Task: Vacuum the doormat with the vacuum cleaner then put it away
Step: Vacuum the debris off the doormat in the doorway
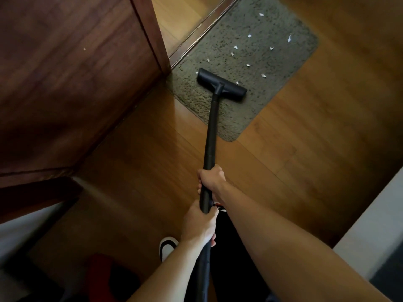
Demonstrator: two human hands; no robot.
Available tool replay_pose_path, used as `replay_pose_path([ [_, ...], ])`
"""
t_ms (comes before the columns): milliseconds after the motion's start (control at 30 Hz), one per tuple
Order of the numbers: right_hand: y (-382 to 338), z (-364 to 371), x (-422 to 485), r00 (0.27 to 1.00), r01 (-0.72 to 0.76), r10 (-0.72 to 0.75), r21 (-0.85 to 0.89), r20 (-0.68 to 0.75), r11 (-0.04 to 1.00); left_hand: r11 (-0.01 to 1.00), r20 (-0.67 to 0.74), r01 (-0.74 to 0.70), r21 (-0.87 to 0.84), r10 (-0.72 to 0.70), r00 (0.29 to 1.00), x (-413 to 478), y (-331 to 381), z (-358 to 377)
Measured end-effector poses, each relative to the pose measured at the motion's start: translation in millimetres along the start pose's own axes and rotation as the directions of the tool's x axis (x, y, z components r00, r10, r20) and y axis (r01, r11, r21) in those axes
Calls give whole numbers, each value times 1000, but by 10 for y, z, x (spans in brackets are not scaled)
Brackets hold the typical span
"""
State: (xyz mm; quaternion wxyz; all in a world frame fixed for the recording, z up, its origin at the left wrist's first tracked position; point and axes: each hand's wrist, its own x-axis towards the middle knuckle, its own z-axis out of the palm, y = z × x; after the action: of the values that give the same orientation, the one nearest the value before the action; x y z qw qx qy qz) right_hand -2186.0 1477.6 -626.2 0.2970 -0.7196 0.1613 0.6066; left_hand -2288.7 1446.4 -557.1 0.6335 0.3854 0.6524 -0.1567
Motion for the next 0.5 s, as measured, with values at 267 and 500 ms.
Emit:
replay_pose_path([
  [267,475,345,-241,1000,-9,8,-18,-17,1000,999,12,29,38,-29,1000,-180,-497,-323],
  [500,944,652,-531,988,150,-150,-2,19,989,998,-16,-47,-45,46,999,-259,-910,-635],
])
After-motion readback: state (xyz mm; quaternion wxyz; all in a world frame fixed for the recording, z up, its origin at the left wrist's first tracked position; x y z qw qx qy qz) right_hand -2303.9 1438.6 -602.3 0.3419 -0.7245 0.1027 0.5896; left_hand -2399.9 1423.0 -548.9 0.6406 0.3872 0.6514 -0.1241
